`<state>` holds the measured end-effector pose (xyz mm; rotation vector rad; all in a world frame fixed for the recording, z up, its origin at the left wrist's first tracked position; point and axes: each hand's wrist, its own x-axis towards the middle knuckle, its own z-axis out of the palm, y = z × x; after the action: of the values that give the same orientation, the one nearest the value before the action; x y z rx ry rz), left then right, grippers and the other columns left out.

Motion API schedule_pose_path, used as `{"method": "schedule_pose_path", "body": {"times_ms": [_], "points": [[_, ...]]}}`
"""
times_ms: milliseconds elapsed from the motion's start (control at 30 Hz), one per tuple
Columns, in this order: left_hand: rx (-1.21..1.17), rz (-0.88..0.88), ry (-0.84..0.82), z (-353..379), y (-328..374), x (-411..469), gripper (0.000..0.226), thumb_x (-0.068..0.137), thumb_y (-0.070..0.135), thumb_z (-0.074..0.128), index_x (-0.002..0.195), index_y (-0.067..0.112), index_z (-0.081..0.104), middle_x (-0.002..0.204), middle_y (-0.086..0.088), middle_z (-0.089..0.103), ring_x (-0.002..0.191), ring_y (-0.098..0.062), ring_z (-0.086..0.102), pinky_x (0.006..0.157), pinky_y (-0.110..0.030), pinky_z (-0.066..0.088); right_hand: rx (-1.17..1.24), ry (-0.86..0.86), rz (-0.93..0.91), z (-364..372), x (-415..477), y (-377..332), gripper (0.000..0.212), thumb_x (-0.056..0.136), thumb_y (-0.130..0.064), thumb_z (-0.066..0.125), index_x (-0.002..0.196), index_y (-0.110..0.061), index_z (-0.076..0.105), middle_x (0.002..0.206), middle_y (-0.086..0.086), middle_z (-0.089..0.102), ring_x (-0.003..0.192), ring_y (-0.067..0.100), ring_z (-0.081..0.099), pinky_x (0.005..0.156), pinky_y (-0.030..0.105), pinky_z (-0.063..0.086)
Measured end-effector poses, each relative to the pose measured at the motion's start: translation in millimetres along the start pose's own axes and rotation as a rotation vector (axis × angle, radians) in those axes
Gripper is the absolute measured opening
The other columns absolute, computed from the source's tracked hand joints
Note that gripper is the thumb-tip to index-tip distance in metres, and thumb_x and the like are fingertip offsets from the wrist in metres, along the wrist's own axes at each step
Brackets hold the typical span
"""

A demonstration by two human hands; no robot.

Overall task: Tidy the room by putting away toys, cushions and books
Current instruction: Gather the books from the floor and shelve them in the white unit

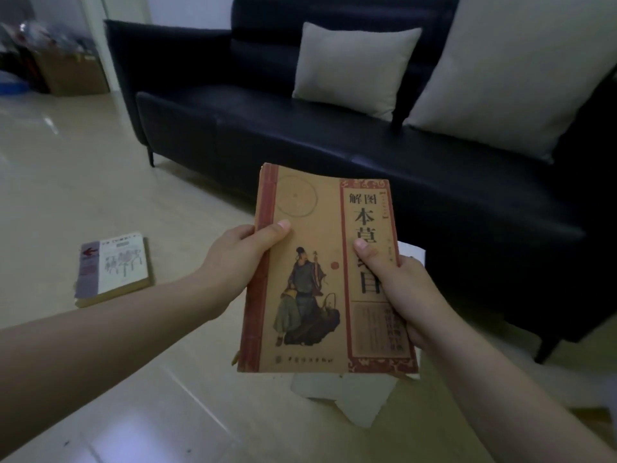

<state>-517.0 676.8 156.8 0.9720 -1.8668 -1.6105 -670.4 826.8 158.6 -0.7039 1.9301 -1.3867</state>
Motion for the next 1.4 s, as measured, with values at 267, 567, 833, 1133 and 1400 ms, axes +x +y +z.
{"method": "schedule_pose_path", "body": {"times_ms": [267,567,833,1133,1400], "points": [[0.038,0.052,-0.222,148,46,10,0.029,0.089,0.044,0.058,0.106,0.021,0.064,0.092,0.004,0.074,0.082,-0.012,0.071,0.066,-0.024,0.053,-0.039,0.333,-0.035,-143,-32,34,0.046,0.080,-0.058,0.062,0.107,-0.021,0.066,0.087,-0.004,0.076,0.083,0.013,0.072,0.079,0.037,0.057],[0.164,0.097,-0.373,280,59,8,0.030,0.088,0.051,0.055,0.104,0.027,0.062,0.095,0.007,0.072,0.084,-0.010,0.069,0.065,-0.022,0.049,0.093,0.651,0.045,-231,-66,94,0.039,0.078,-0.057,0.065,0.099,-0.023,0.067,0.089,-0.003,0.074,0.084,0.015,0.069,0.070,0.031,0.054],[0.243,0.170,-0.408,326,46,2,0.024,0.086,0.053,0.055,0.095,0.031,0.061,0.090,0.008,0.071,0.079,-0.007,0.069,0.065,-0.021,0.050,0.126,0.720,0.091,-261,-79,120,0.013,0.082,-0.046,0.067,0.087,-0.035,0.064,0.089,-0.009,0.073,0.083,0.009,0.068,0.069,0.029,0.054],[0.380,0.201,-0.622,359,11,-20,0.041,0.082,0.058,0.056,0.114,0.033,0.056,0.104,0.011,0.068,0.094,-0.009,0.066,0.082,-0.033,0.057,0.178,0.955,0.245,-259,-111,160,0.035,0.079,-0.044,0.071,0.110,-0.028,0.066,0.103,-0.009,0.071,0.097,0.015,0.065,0.086,0.038,0.053],[0.477,0.290,-0.883,421,3,-48,0.055,0.063,0.050,0.077,0.109,0.029,0.056,0.104,0.011,0.066,0.094,-0.006,0.064,0.080,-0.032,0.059,0.133,1.370,0.287,-257,-161,193,0.035,0.077,-0.043,0.071,0.106,-0.026,0.061,0.103,-0.007,0.067,0.099,0.018,0.063,0.083,0.035,0.048]]}}
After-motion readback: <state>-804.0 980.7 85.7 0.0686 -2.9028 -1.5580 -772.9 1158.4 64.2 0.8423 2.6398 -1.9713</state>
